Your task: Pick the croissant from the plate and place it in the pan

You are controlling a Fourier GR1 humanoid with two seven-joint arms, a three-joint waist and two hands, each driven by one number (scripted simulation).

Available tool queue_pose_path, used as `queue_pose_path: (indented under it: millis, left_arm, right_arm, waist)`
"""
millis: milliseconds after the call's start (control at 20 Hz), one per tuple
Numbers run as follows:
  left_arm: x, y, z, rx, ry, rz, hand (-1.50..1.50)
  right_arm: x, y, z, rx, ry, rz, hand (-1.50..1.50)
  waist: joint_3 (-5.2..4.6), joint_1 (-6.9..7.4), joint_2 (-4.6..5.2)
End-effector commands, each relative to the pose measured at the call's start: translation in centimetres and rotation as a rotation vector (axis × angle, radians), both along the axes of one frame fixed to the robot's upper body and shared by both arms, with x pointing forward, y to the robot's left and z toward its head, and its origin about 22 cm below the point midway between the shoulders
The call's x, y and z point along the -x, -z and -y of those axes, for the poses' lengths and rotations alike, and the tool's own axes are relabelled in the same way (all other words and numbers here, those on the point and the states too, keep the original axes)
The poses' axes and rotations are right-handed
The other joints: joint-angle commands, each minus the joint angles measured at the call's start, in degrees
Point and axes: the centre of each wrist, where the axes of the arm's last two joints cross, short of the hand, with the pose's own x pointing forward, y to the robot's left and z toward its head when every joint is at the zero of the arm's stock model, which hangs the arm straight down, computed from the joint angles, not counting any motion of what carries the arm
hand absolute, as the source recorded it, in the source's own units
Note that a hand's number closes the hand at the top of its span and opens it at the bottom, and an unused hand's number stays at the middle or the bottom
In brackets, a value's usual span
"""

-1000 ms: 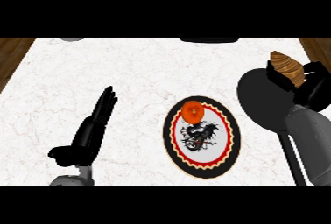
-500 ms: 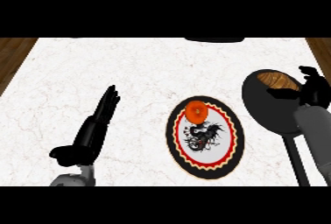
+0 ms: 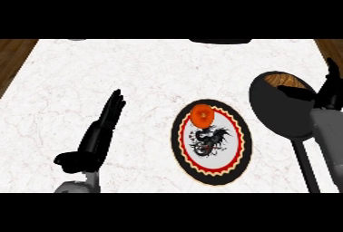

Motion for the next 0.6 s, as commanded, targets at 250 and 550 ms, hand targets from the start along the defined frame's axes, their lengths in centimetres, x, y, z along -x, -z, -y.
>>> queue_pose_path:
  millis: [250, 550]
  left_arm:
    - [1.1, 1.4, -0.3, -0.003, -0.04, -0.031, 0.0]
    - [1.1, 1.1, -1.4, -0.002, -0.058, -0.015, 0.0]
  right_arm:
    - [3.2, 0.3, 5.2, -0.21, -0.018, 0.248, -1.5]
    - [7.0, 3.9, 5.4, -0.363, -0.206, 0.271, -1.5]
  waist:
    - [-0.22, -2.02, -0.87]
    - [-0.34, -3.02, -1.34]
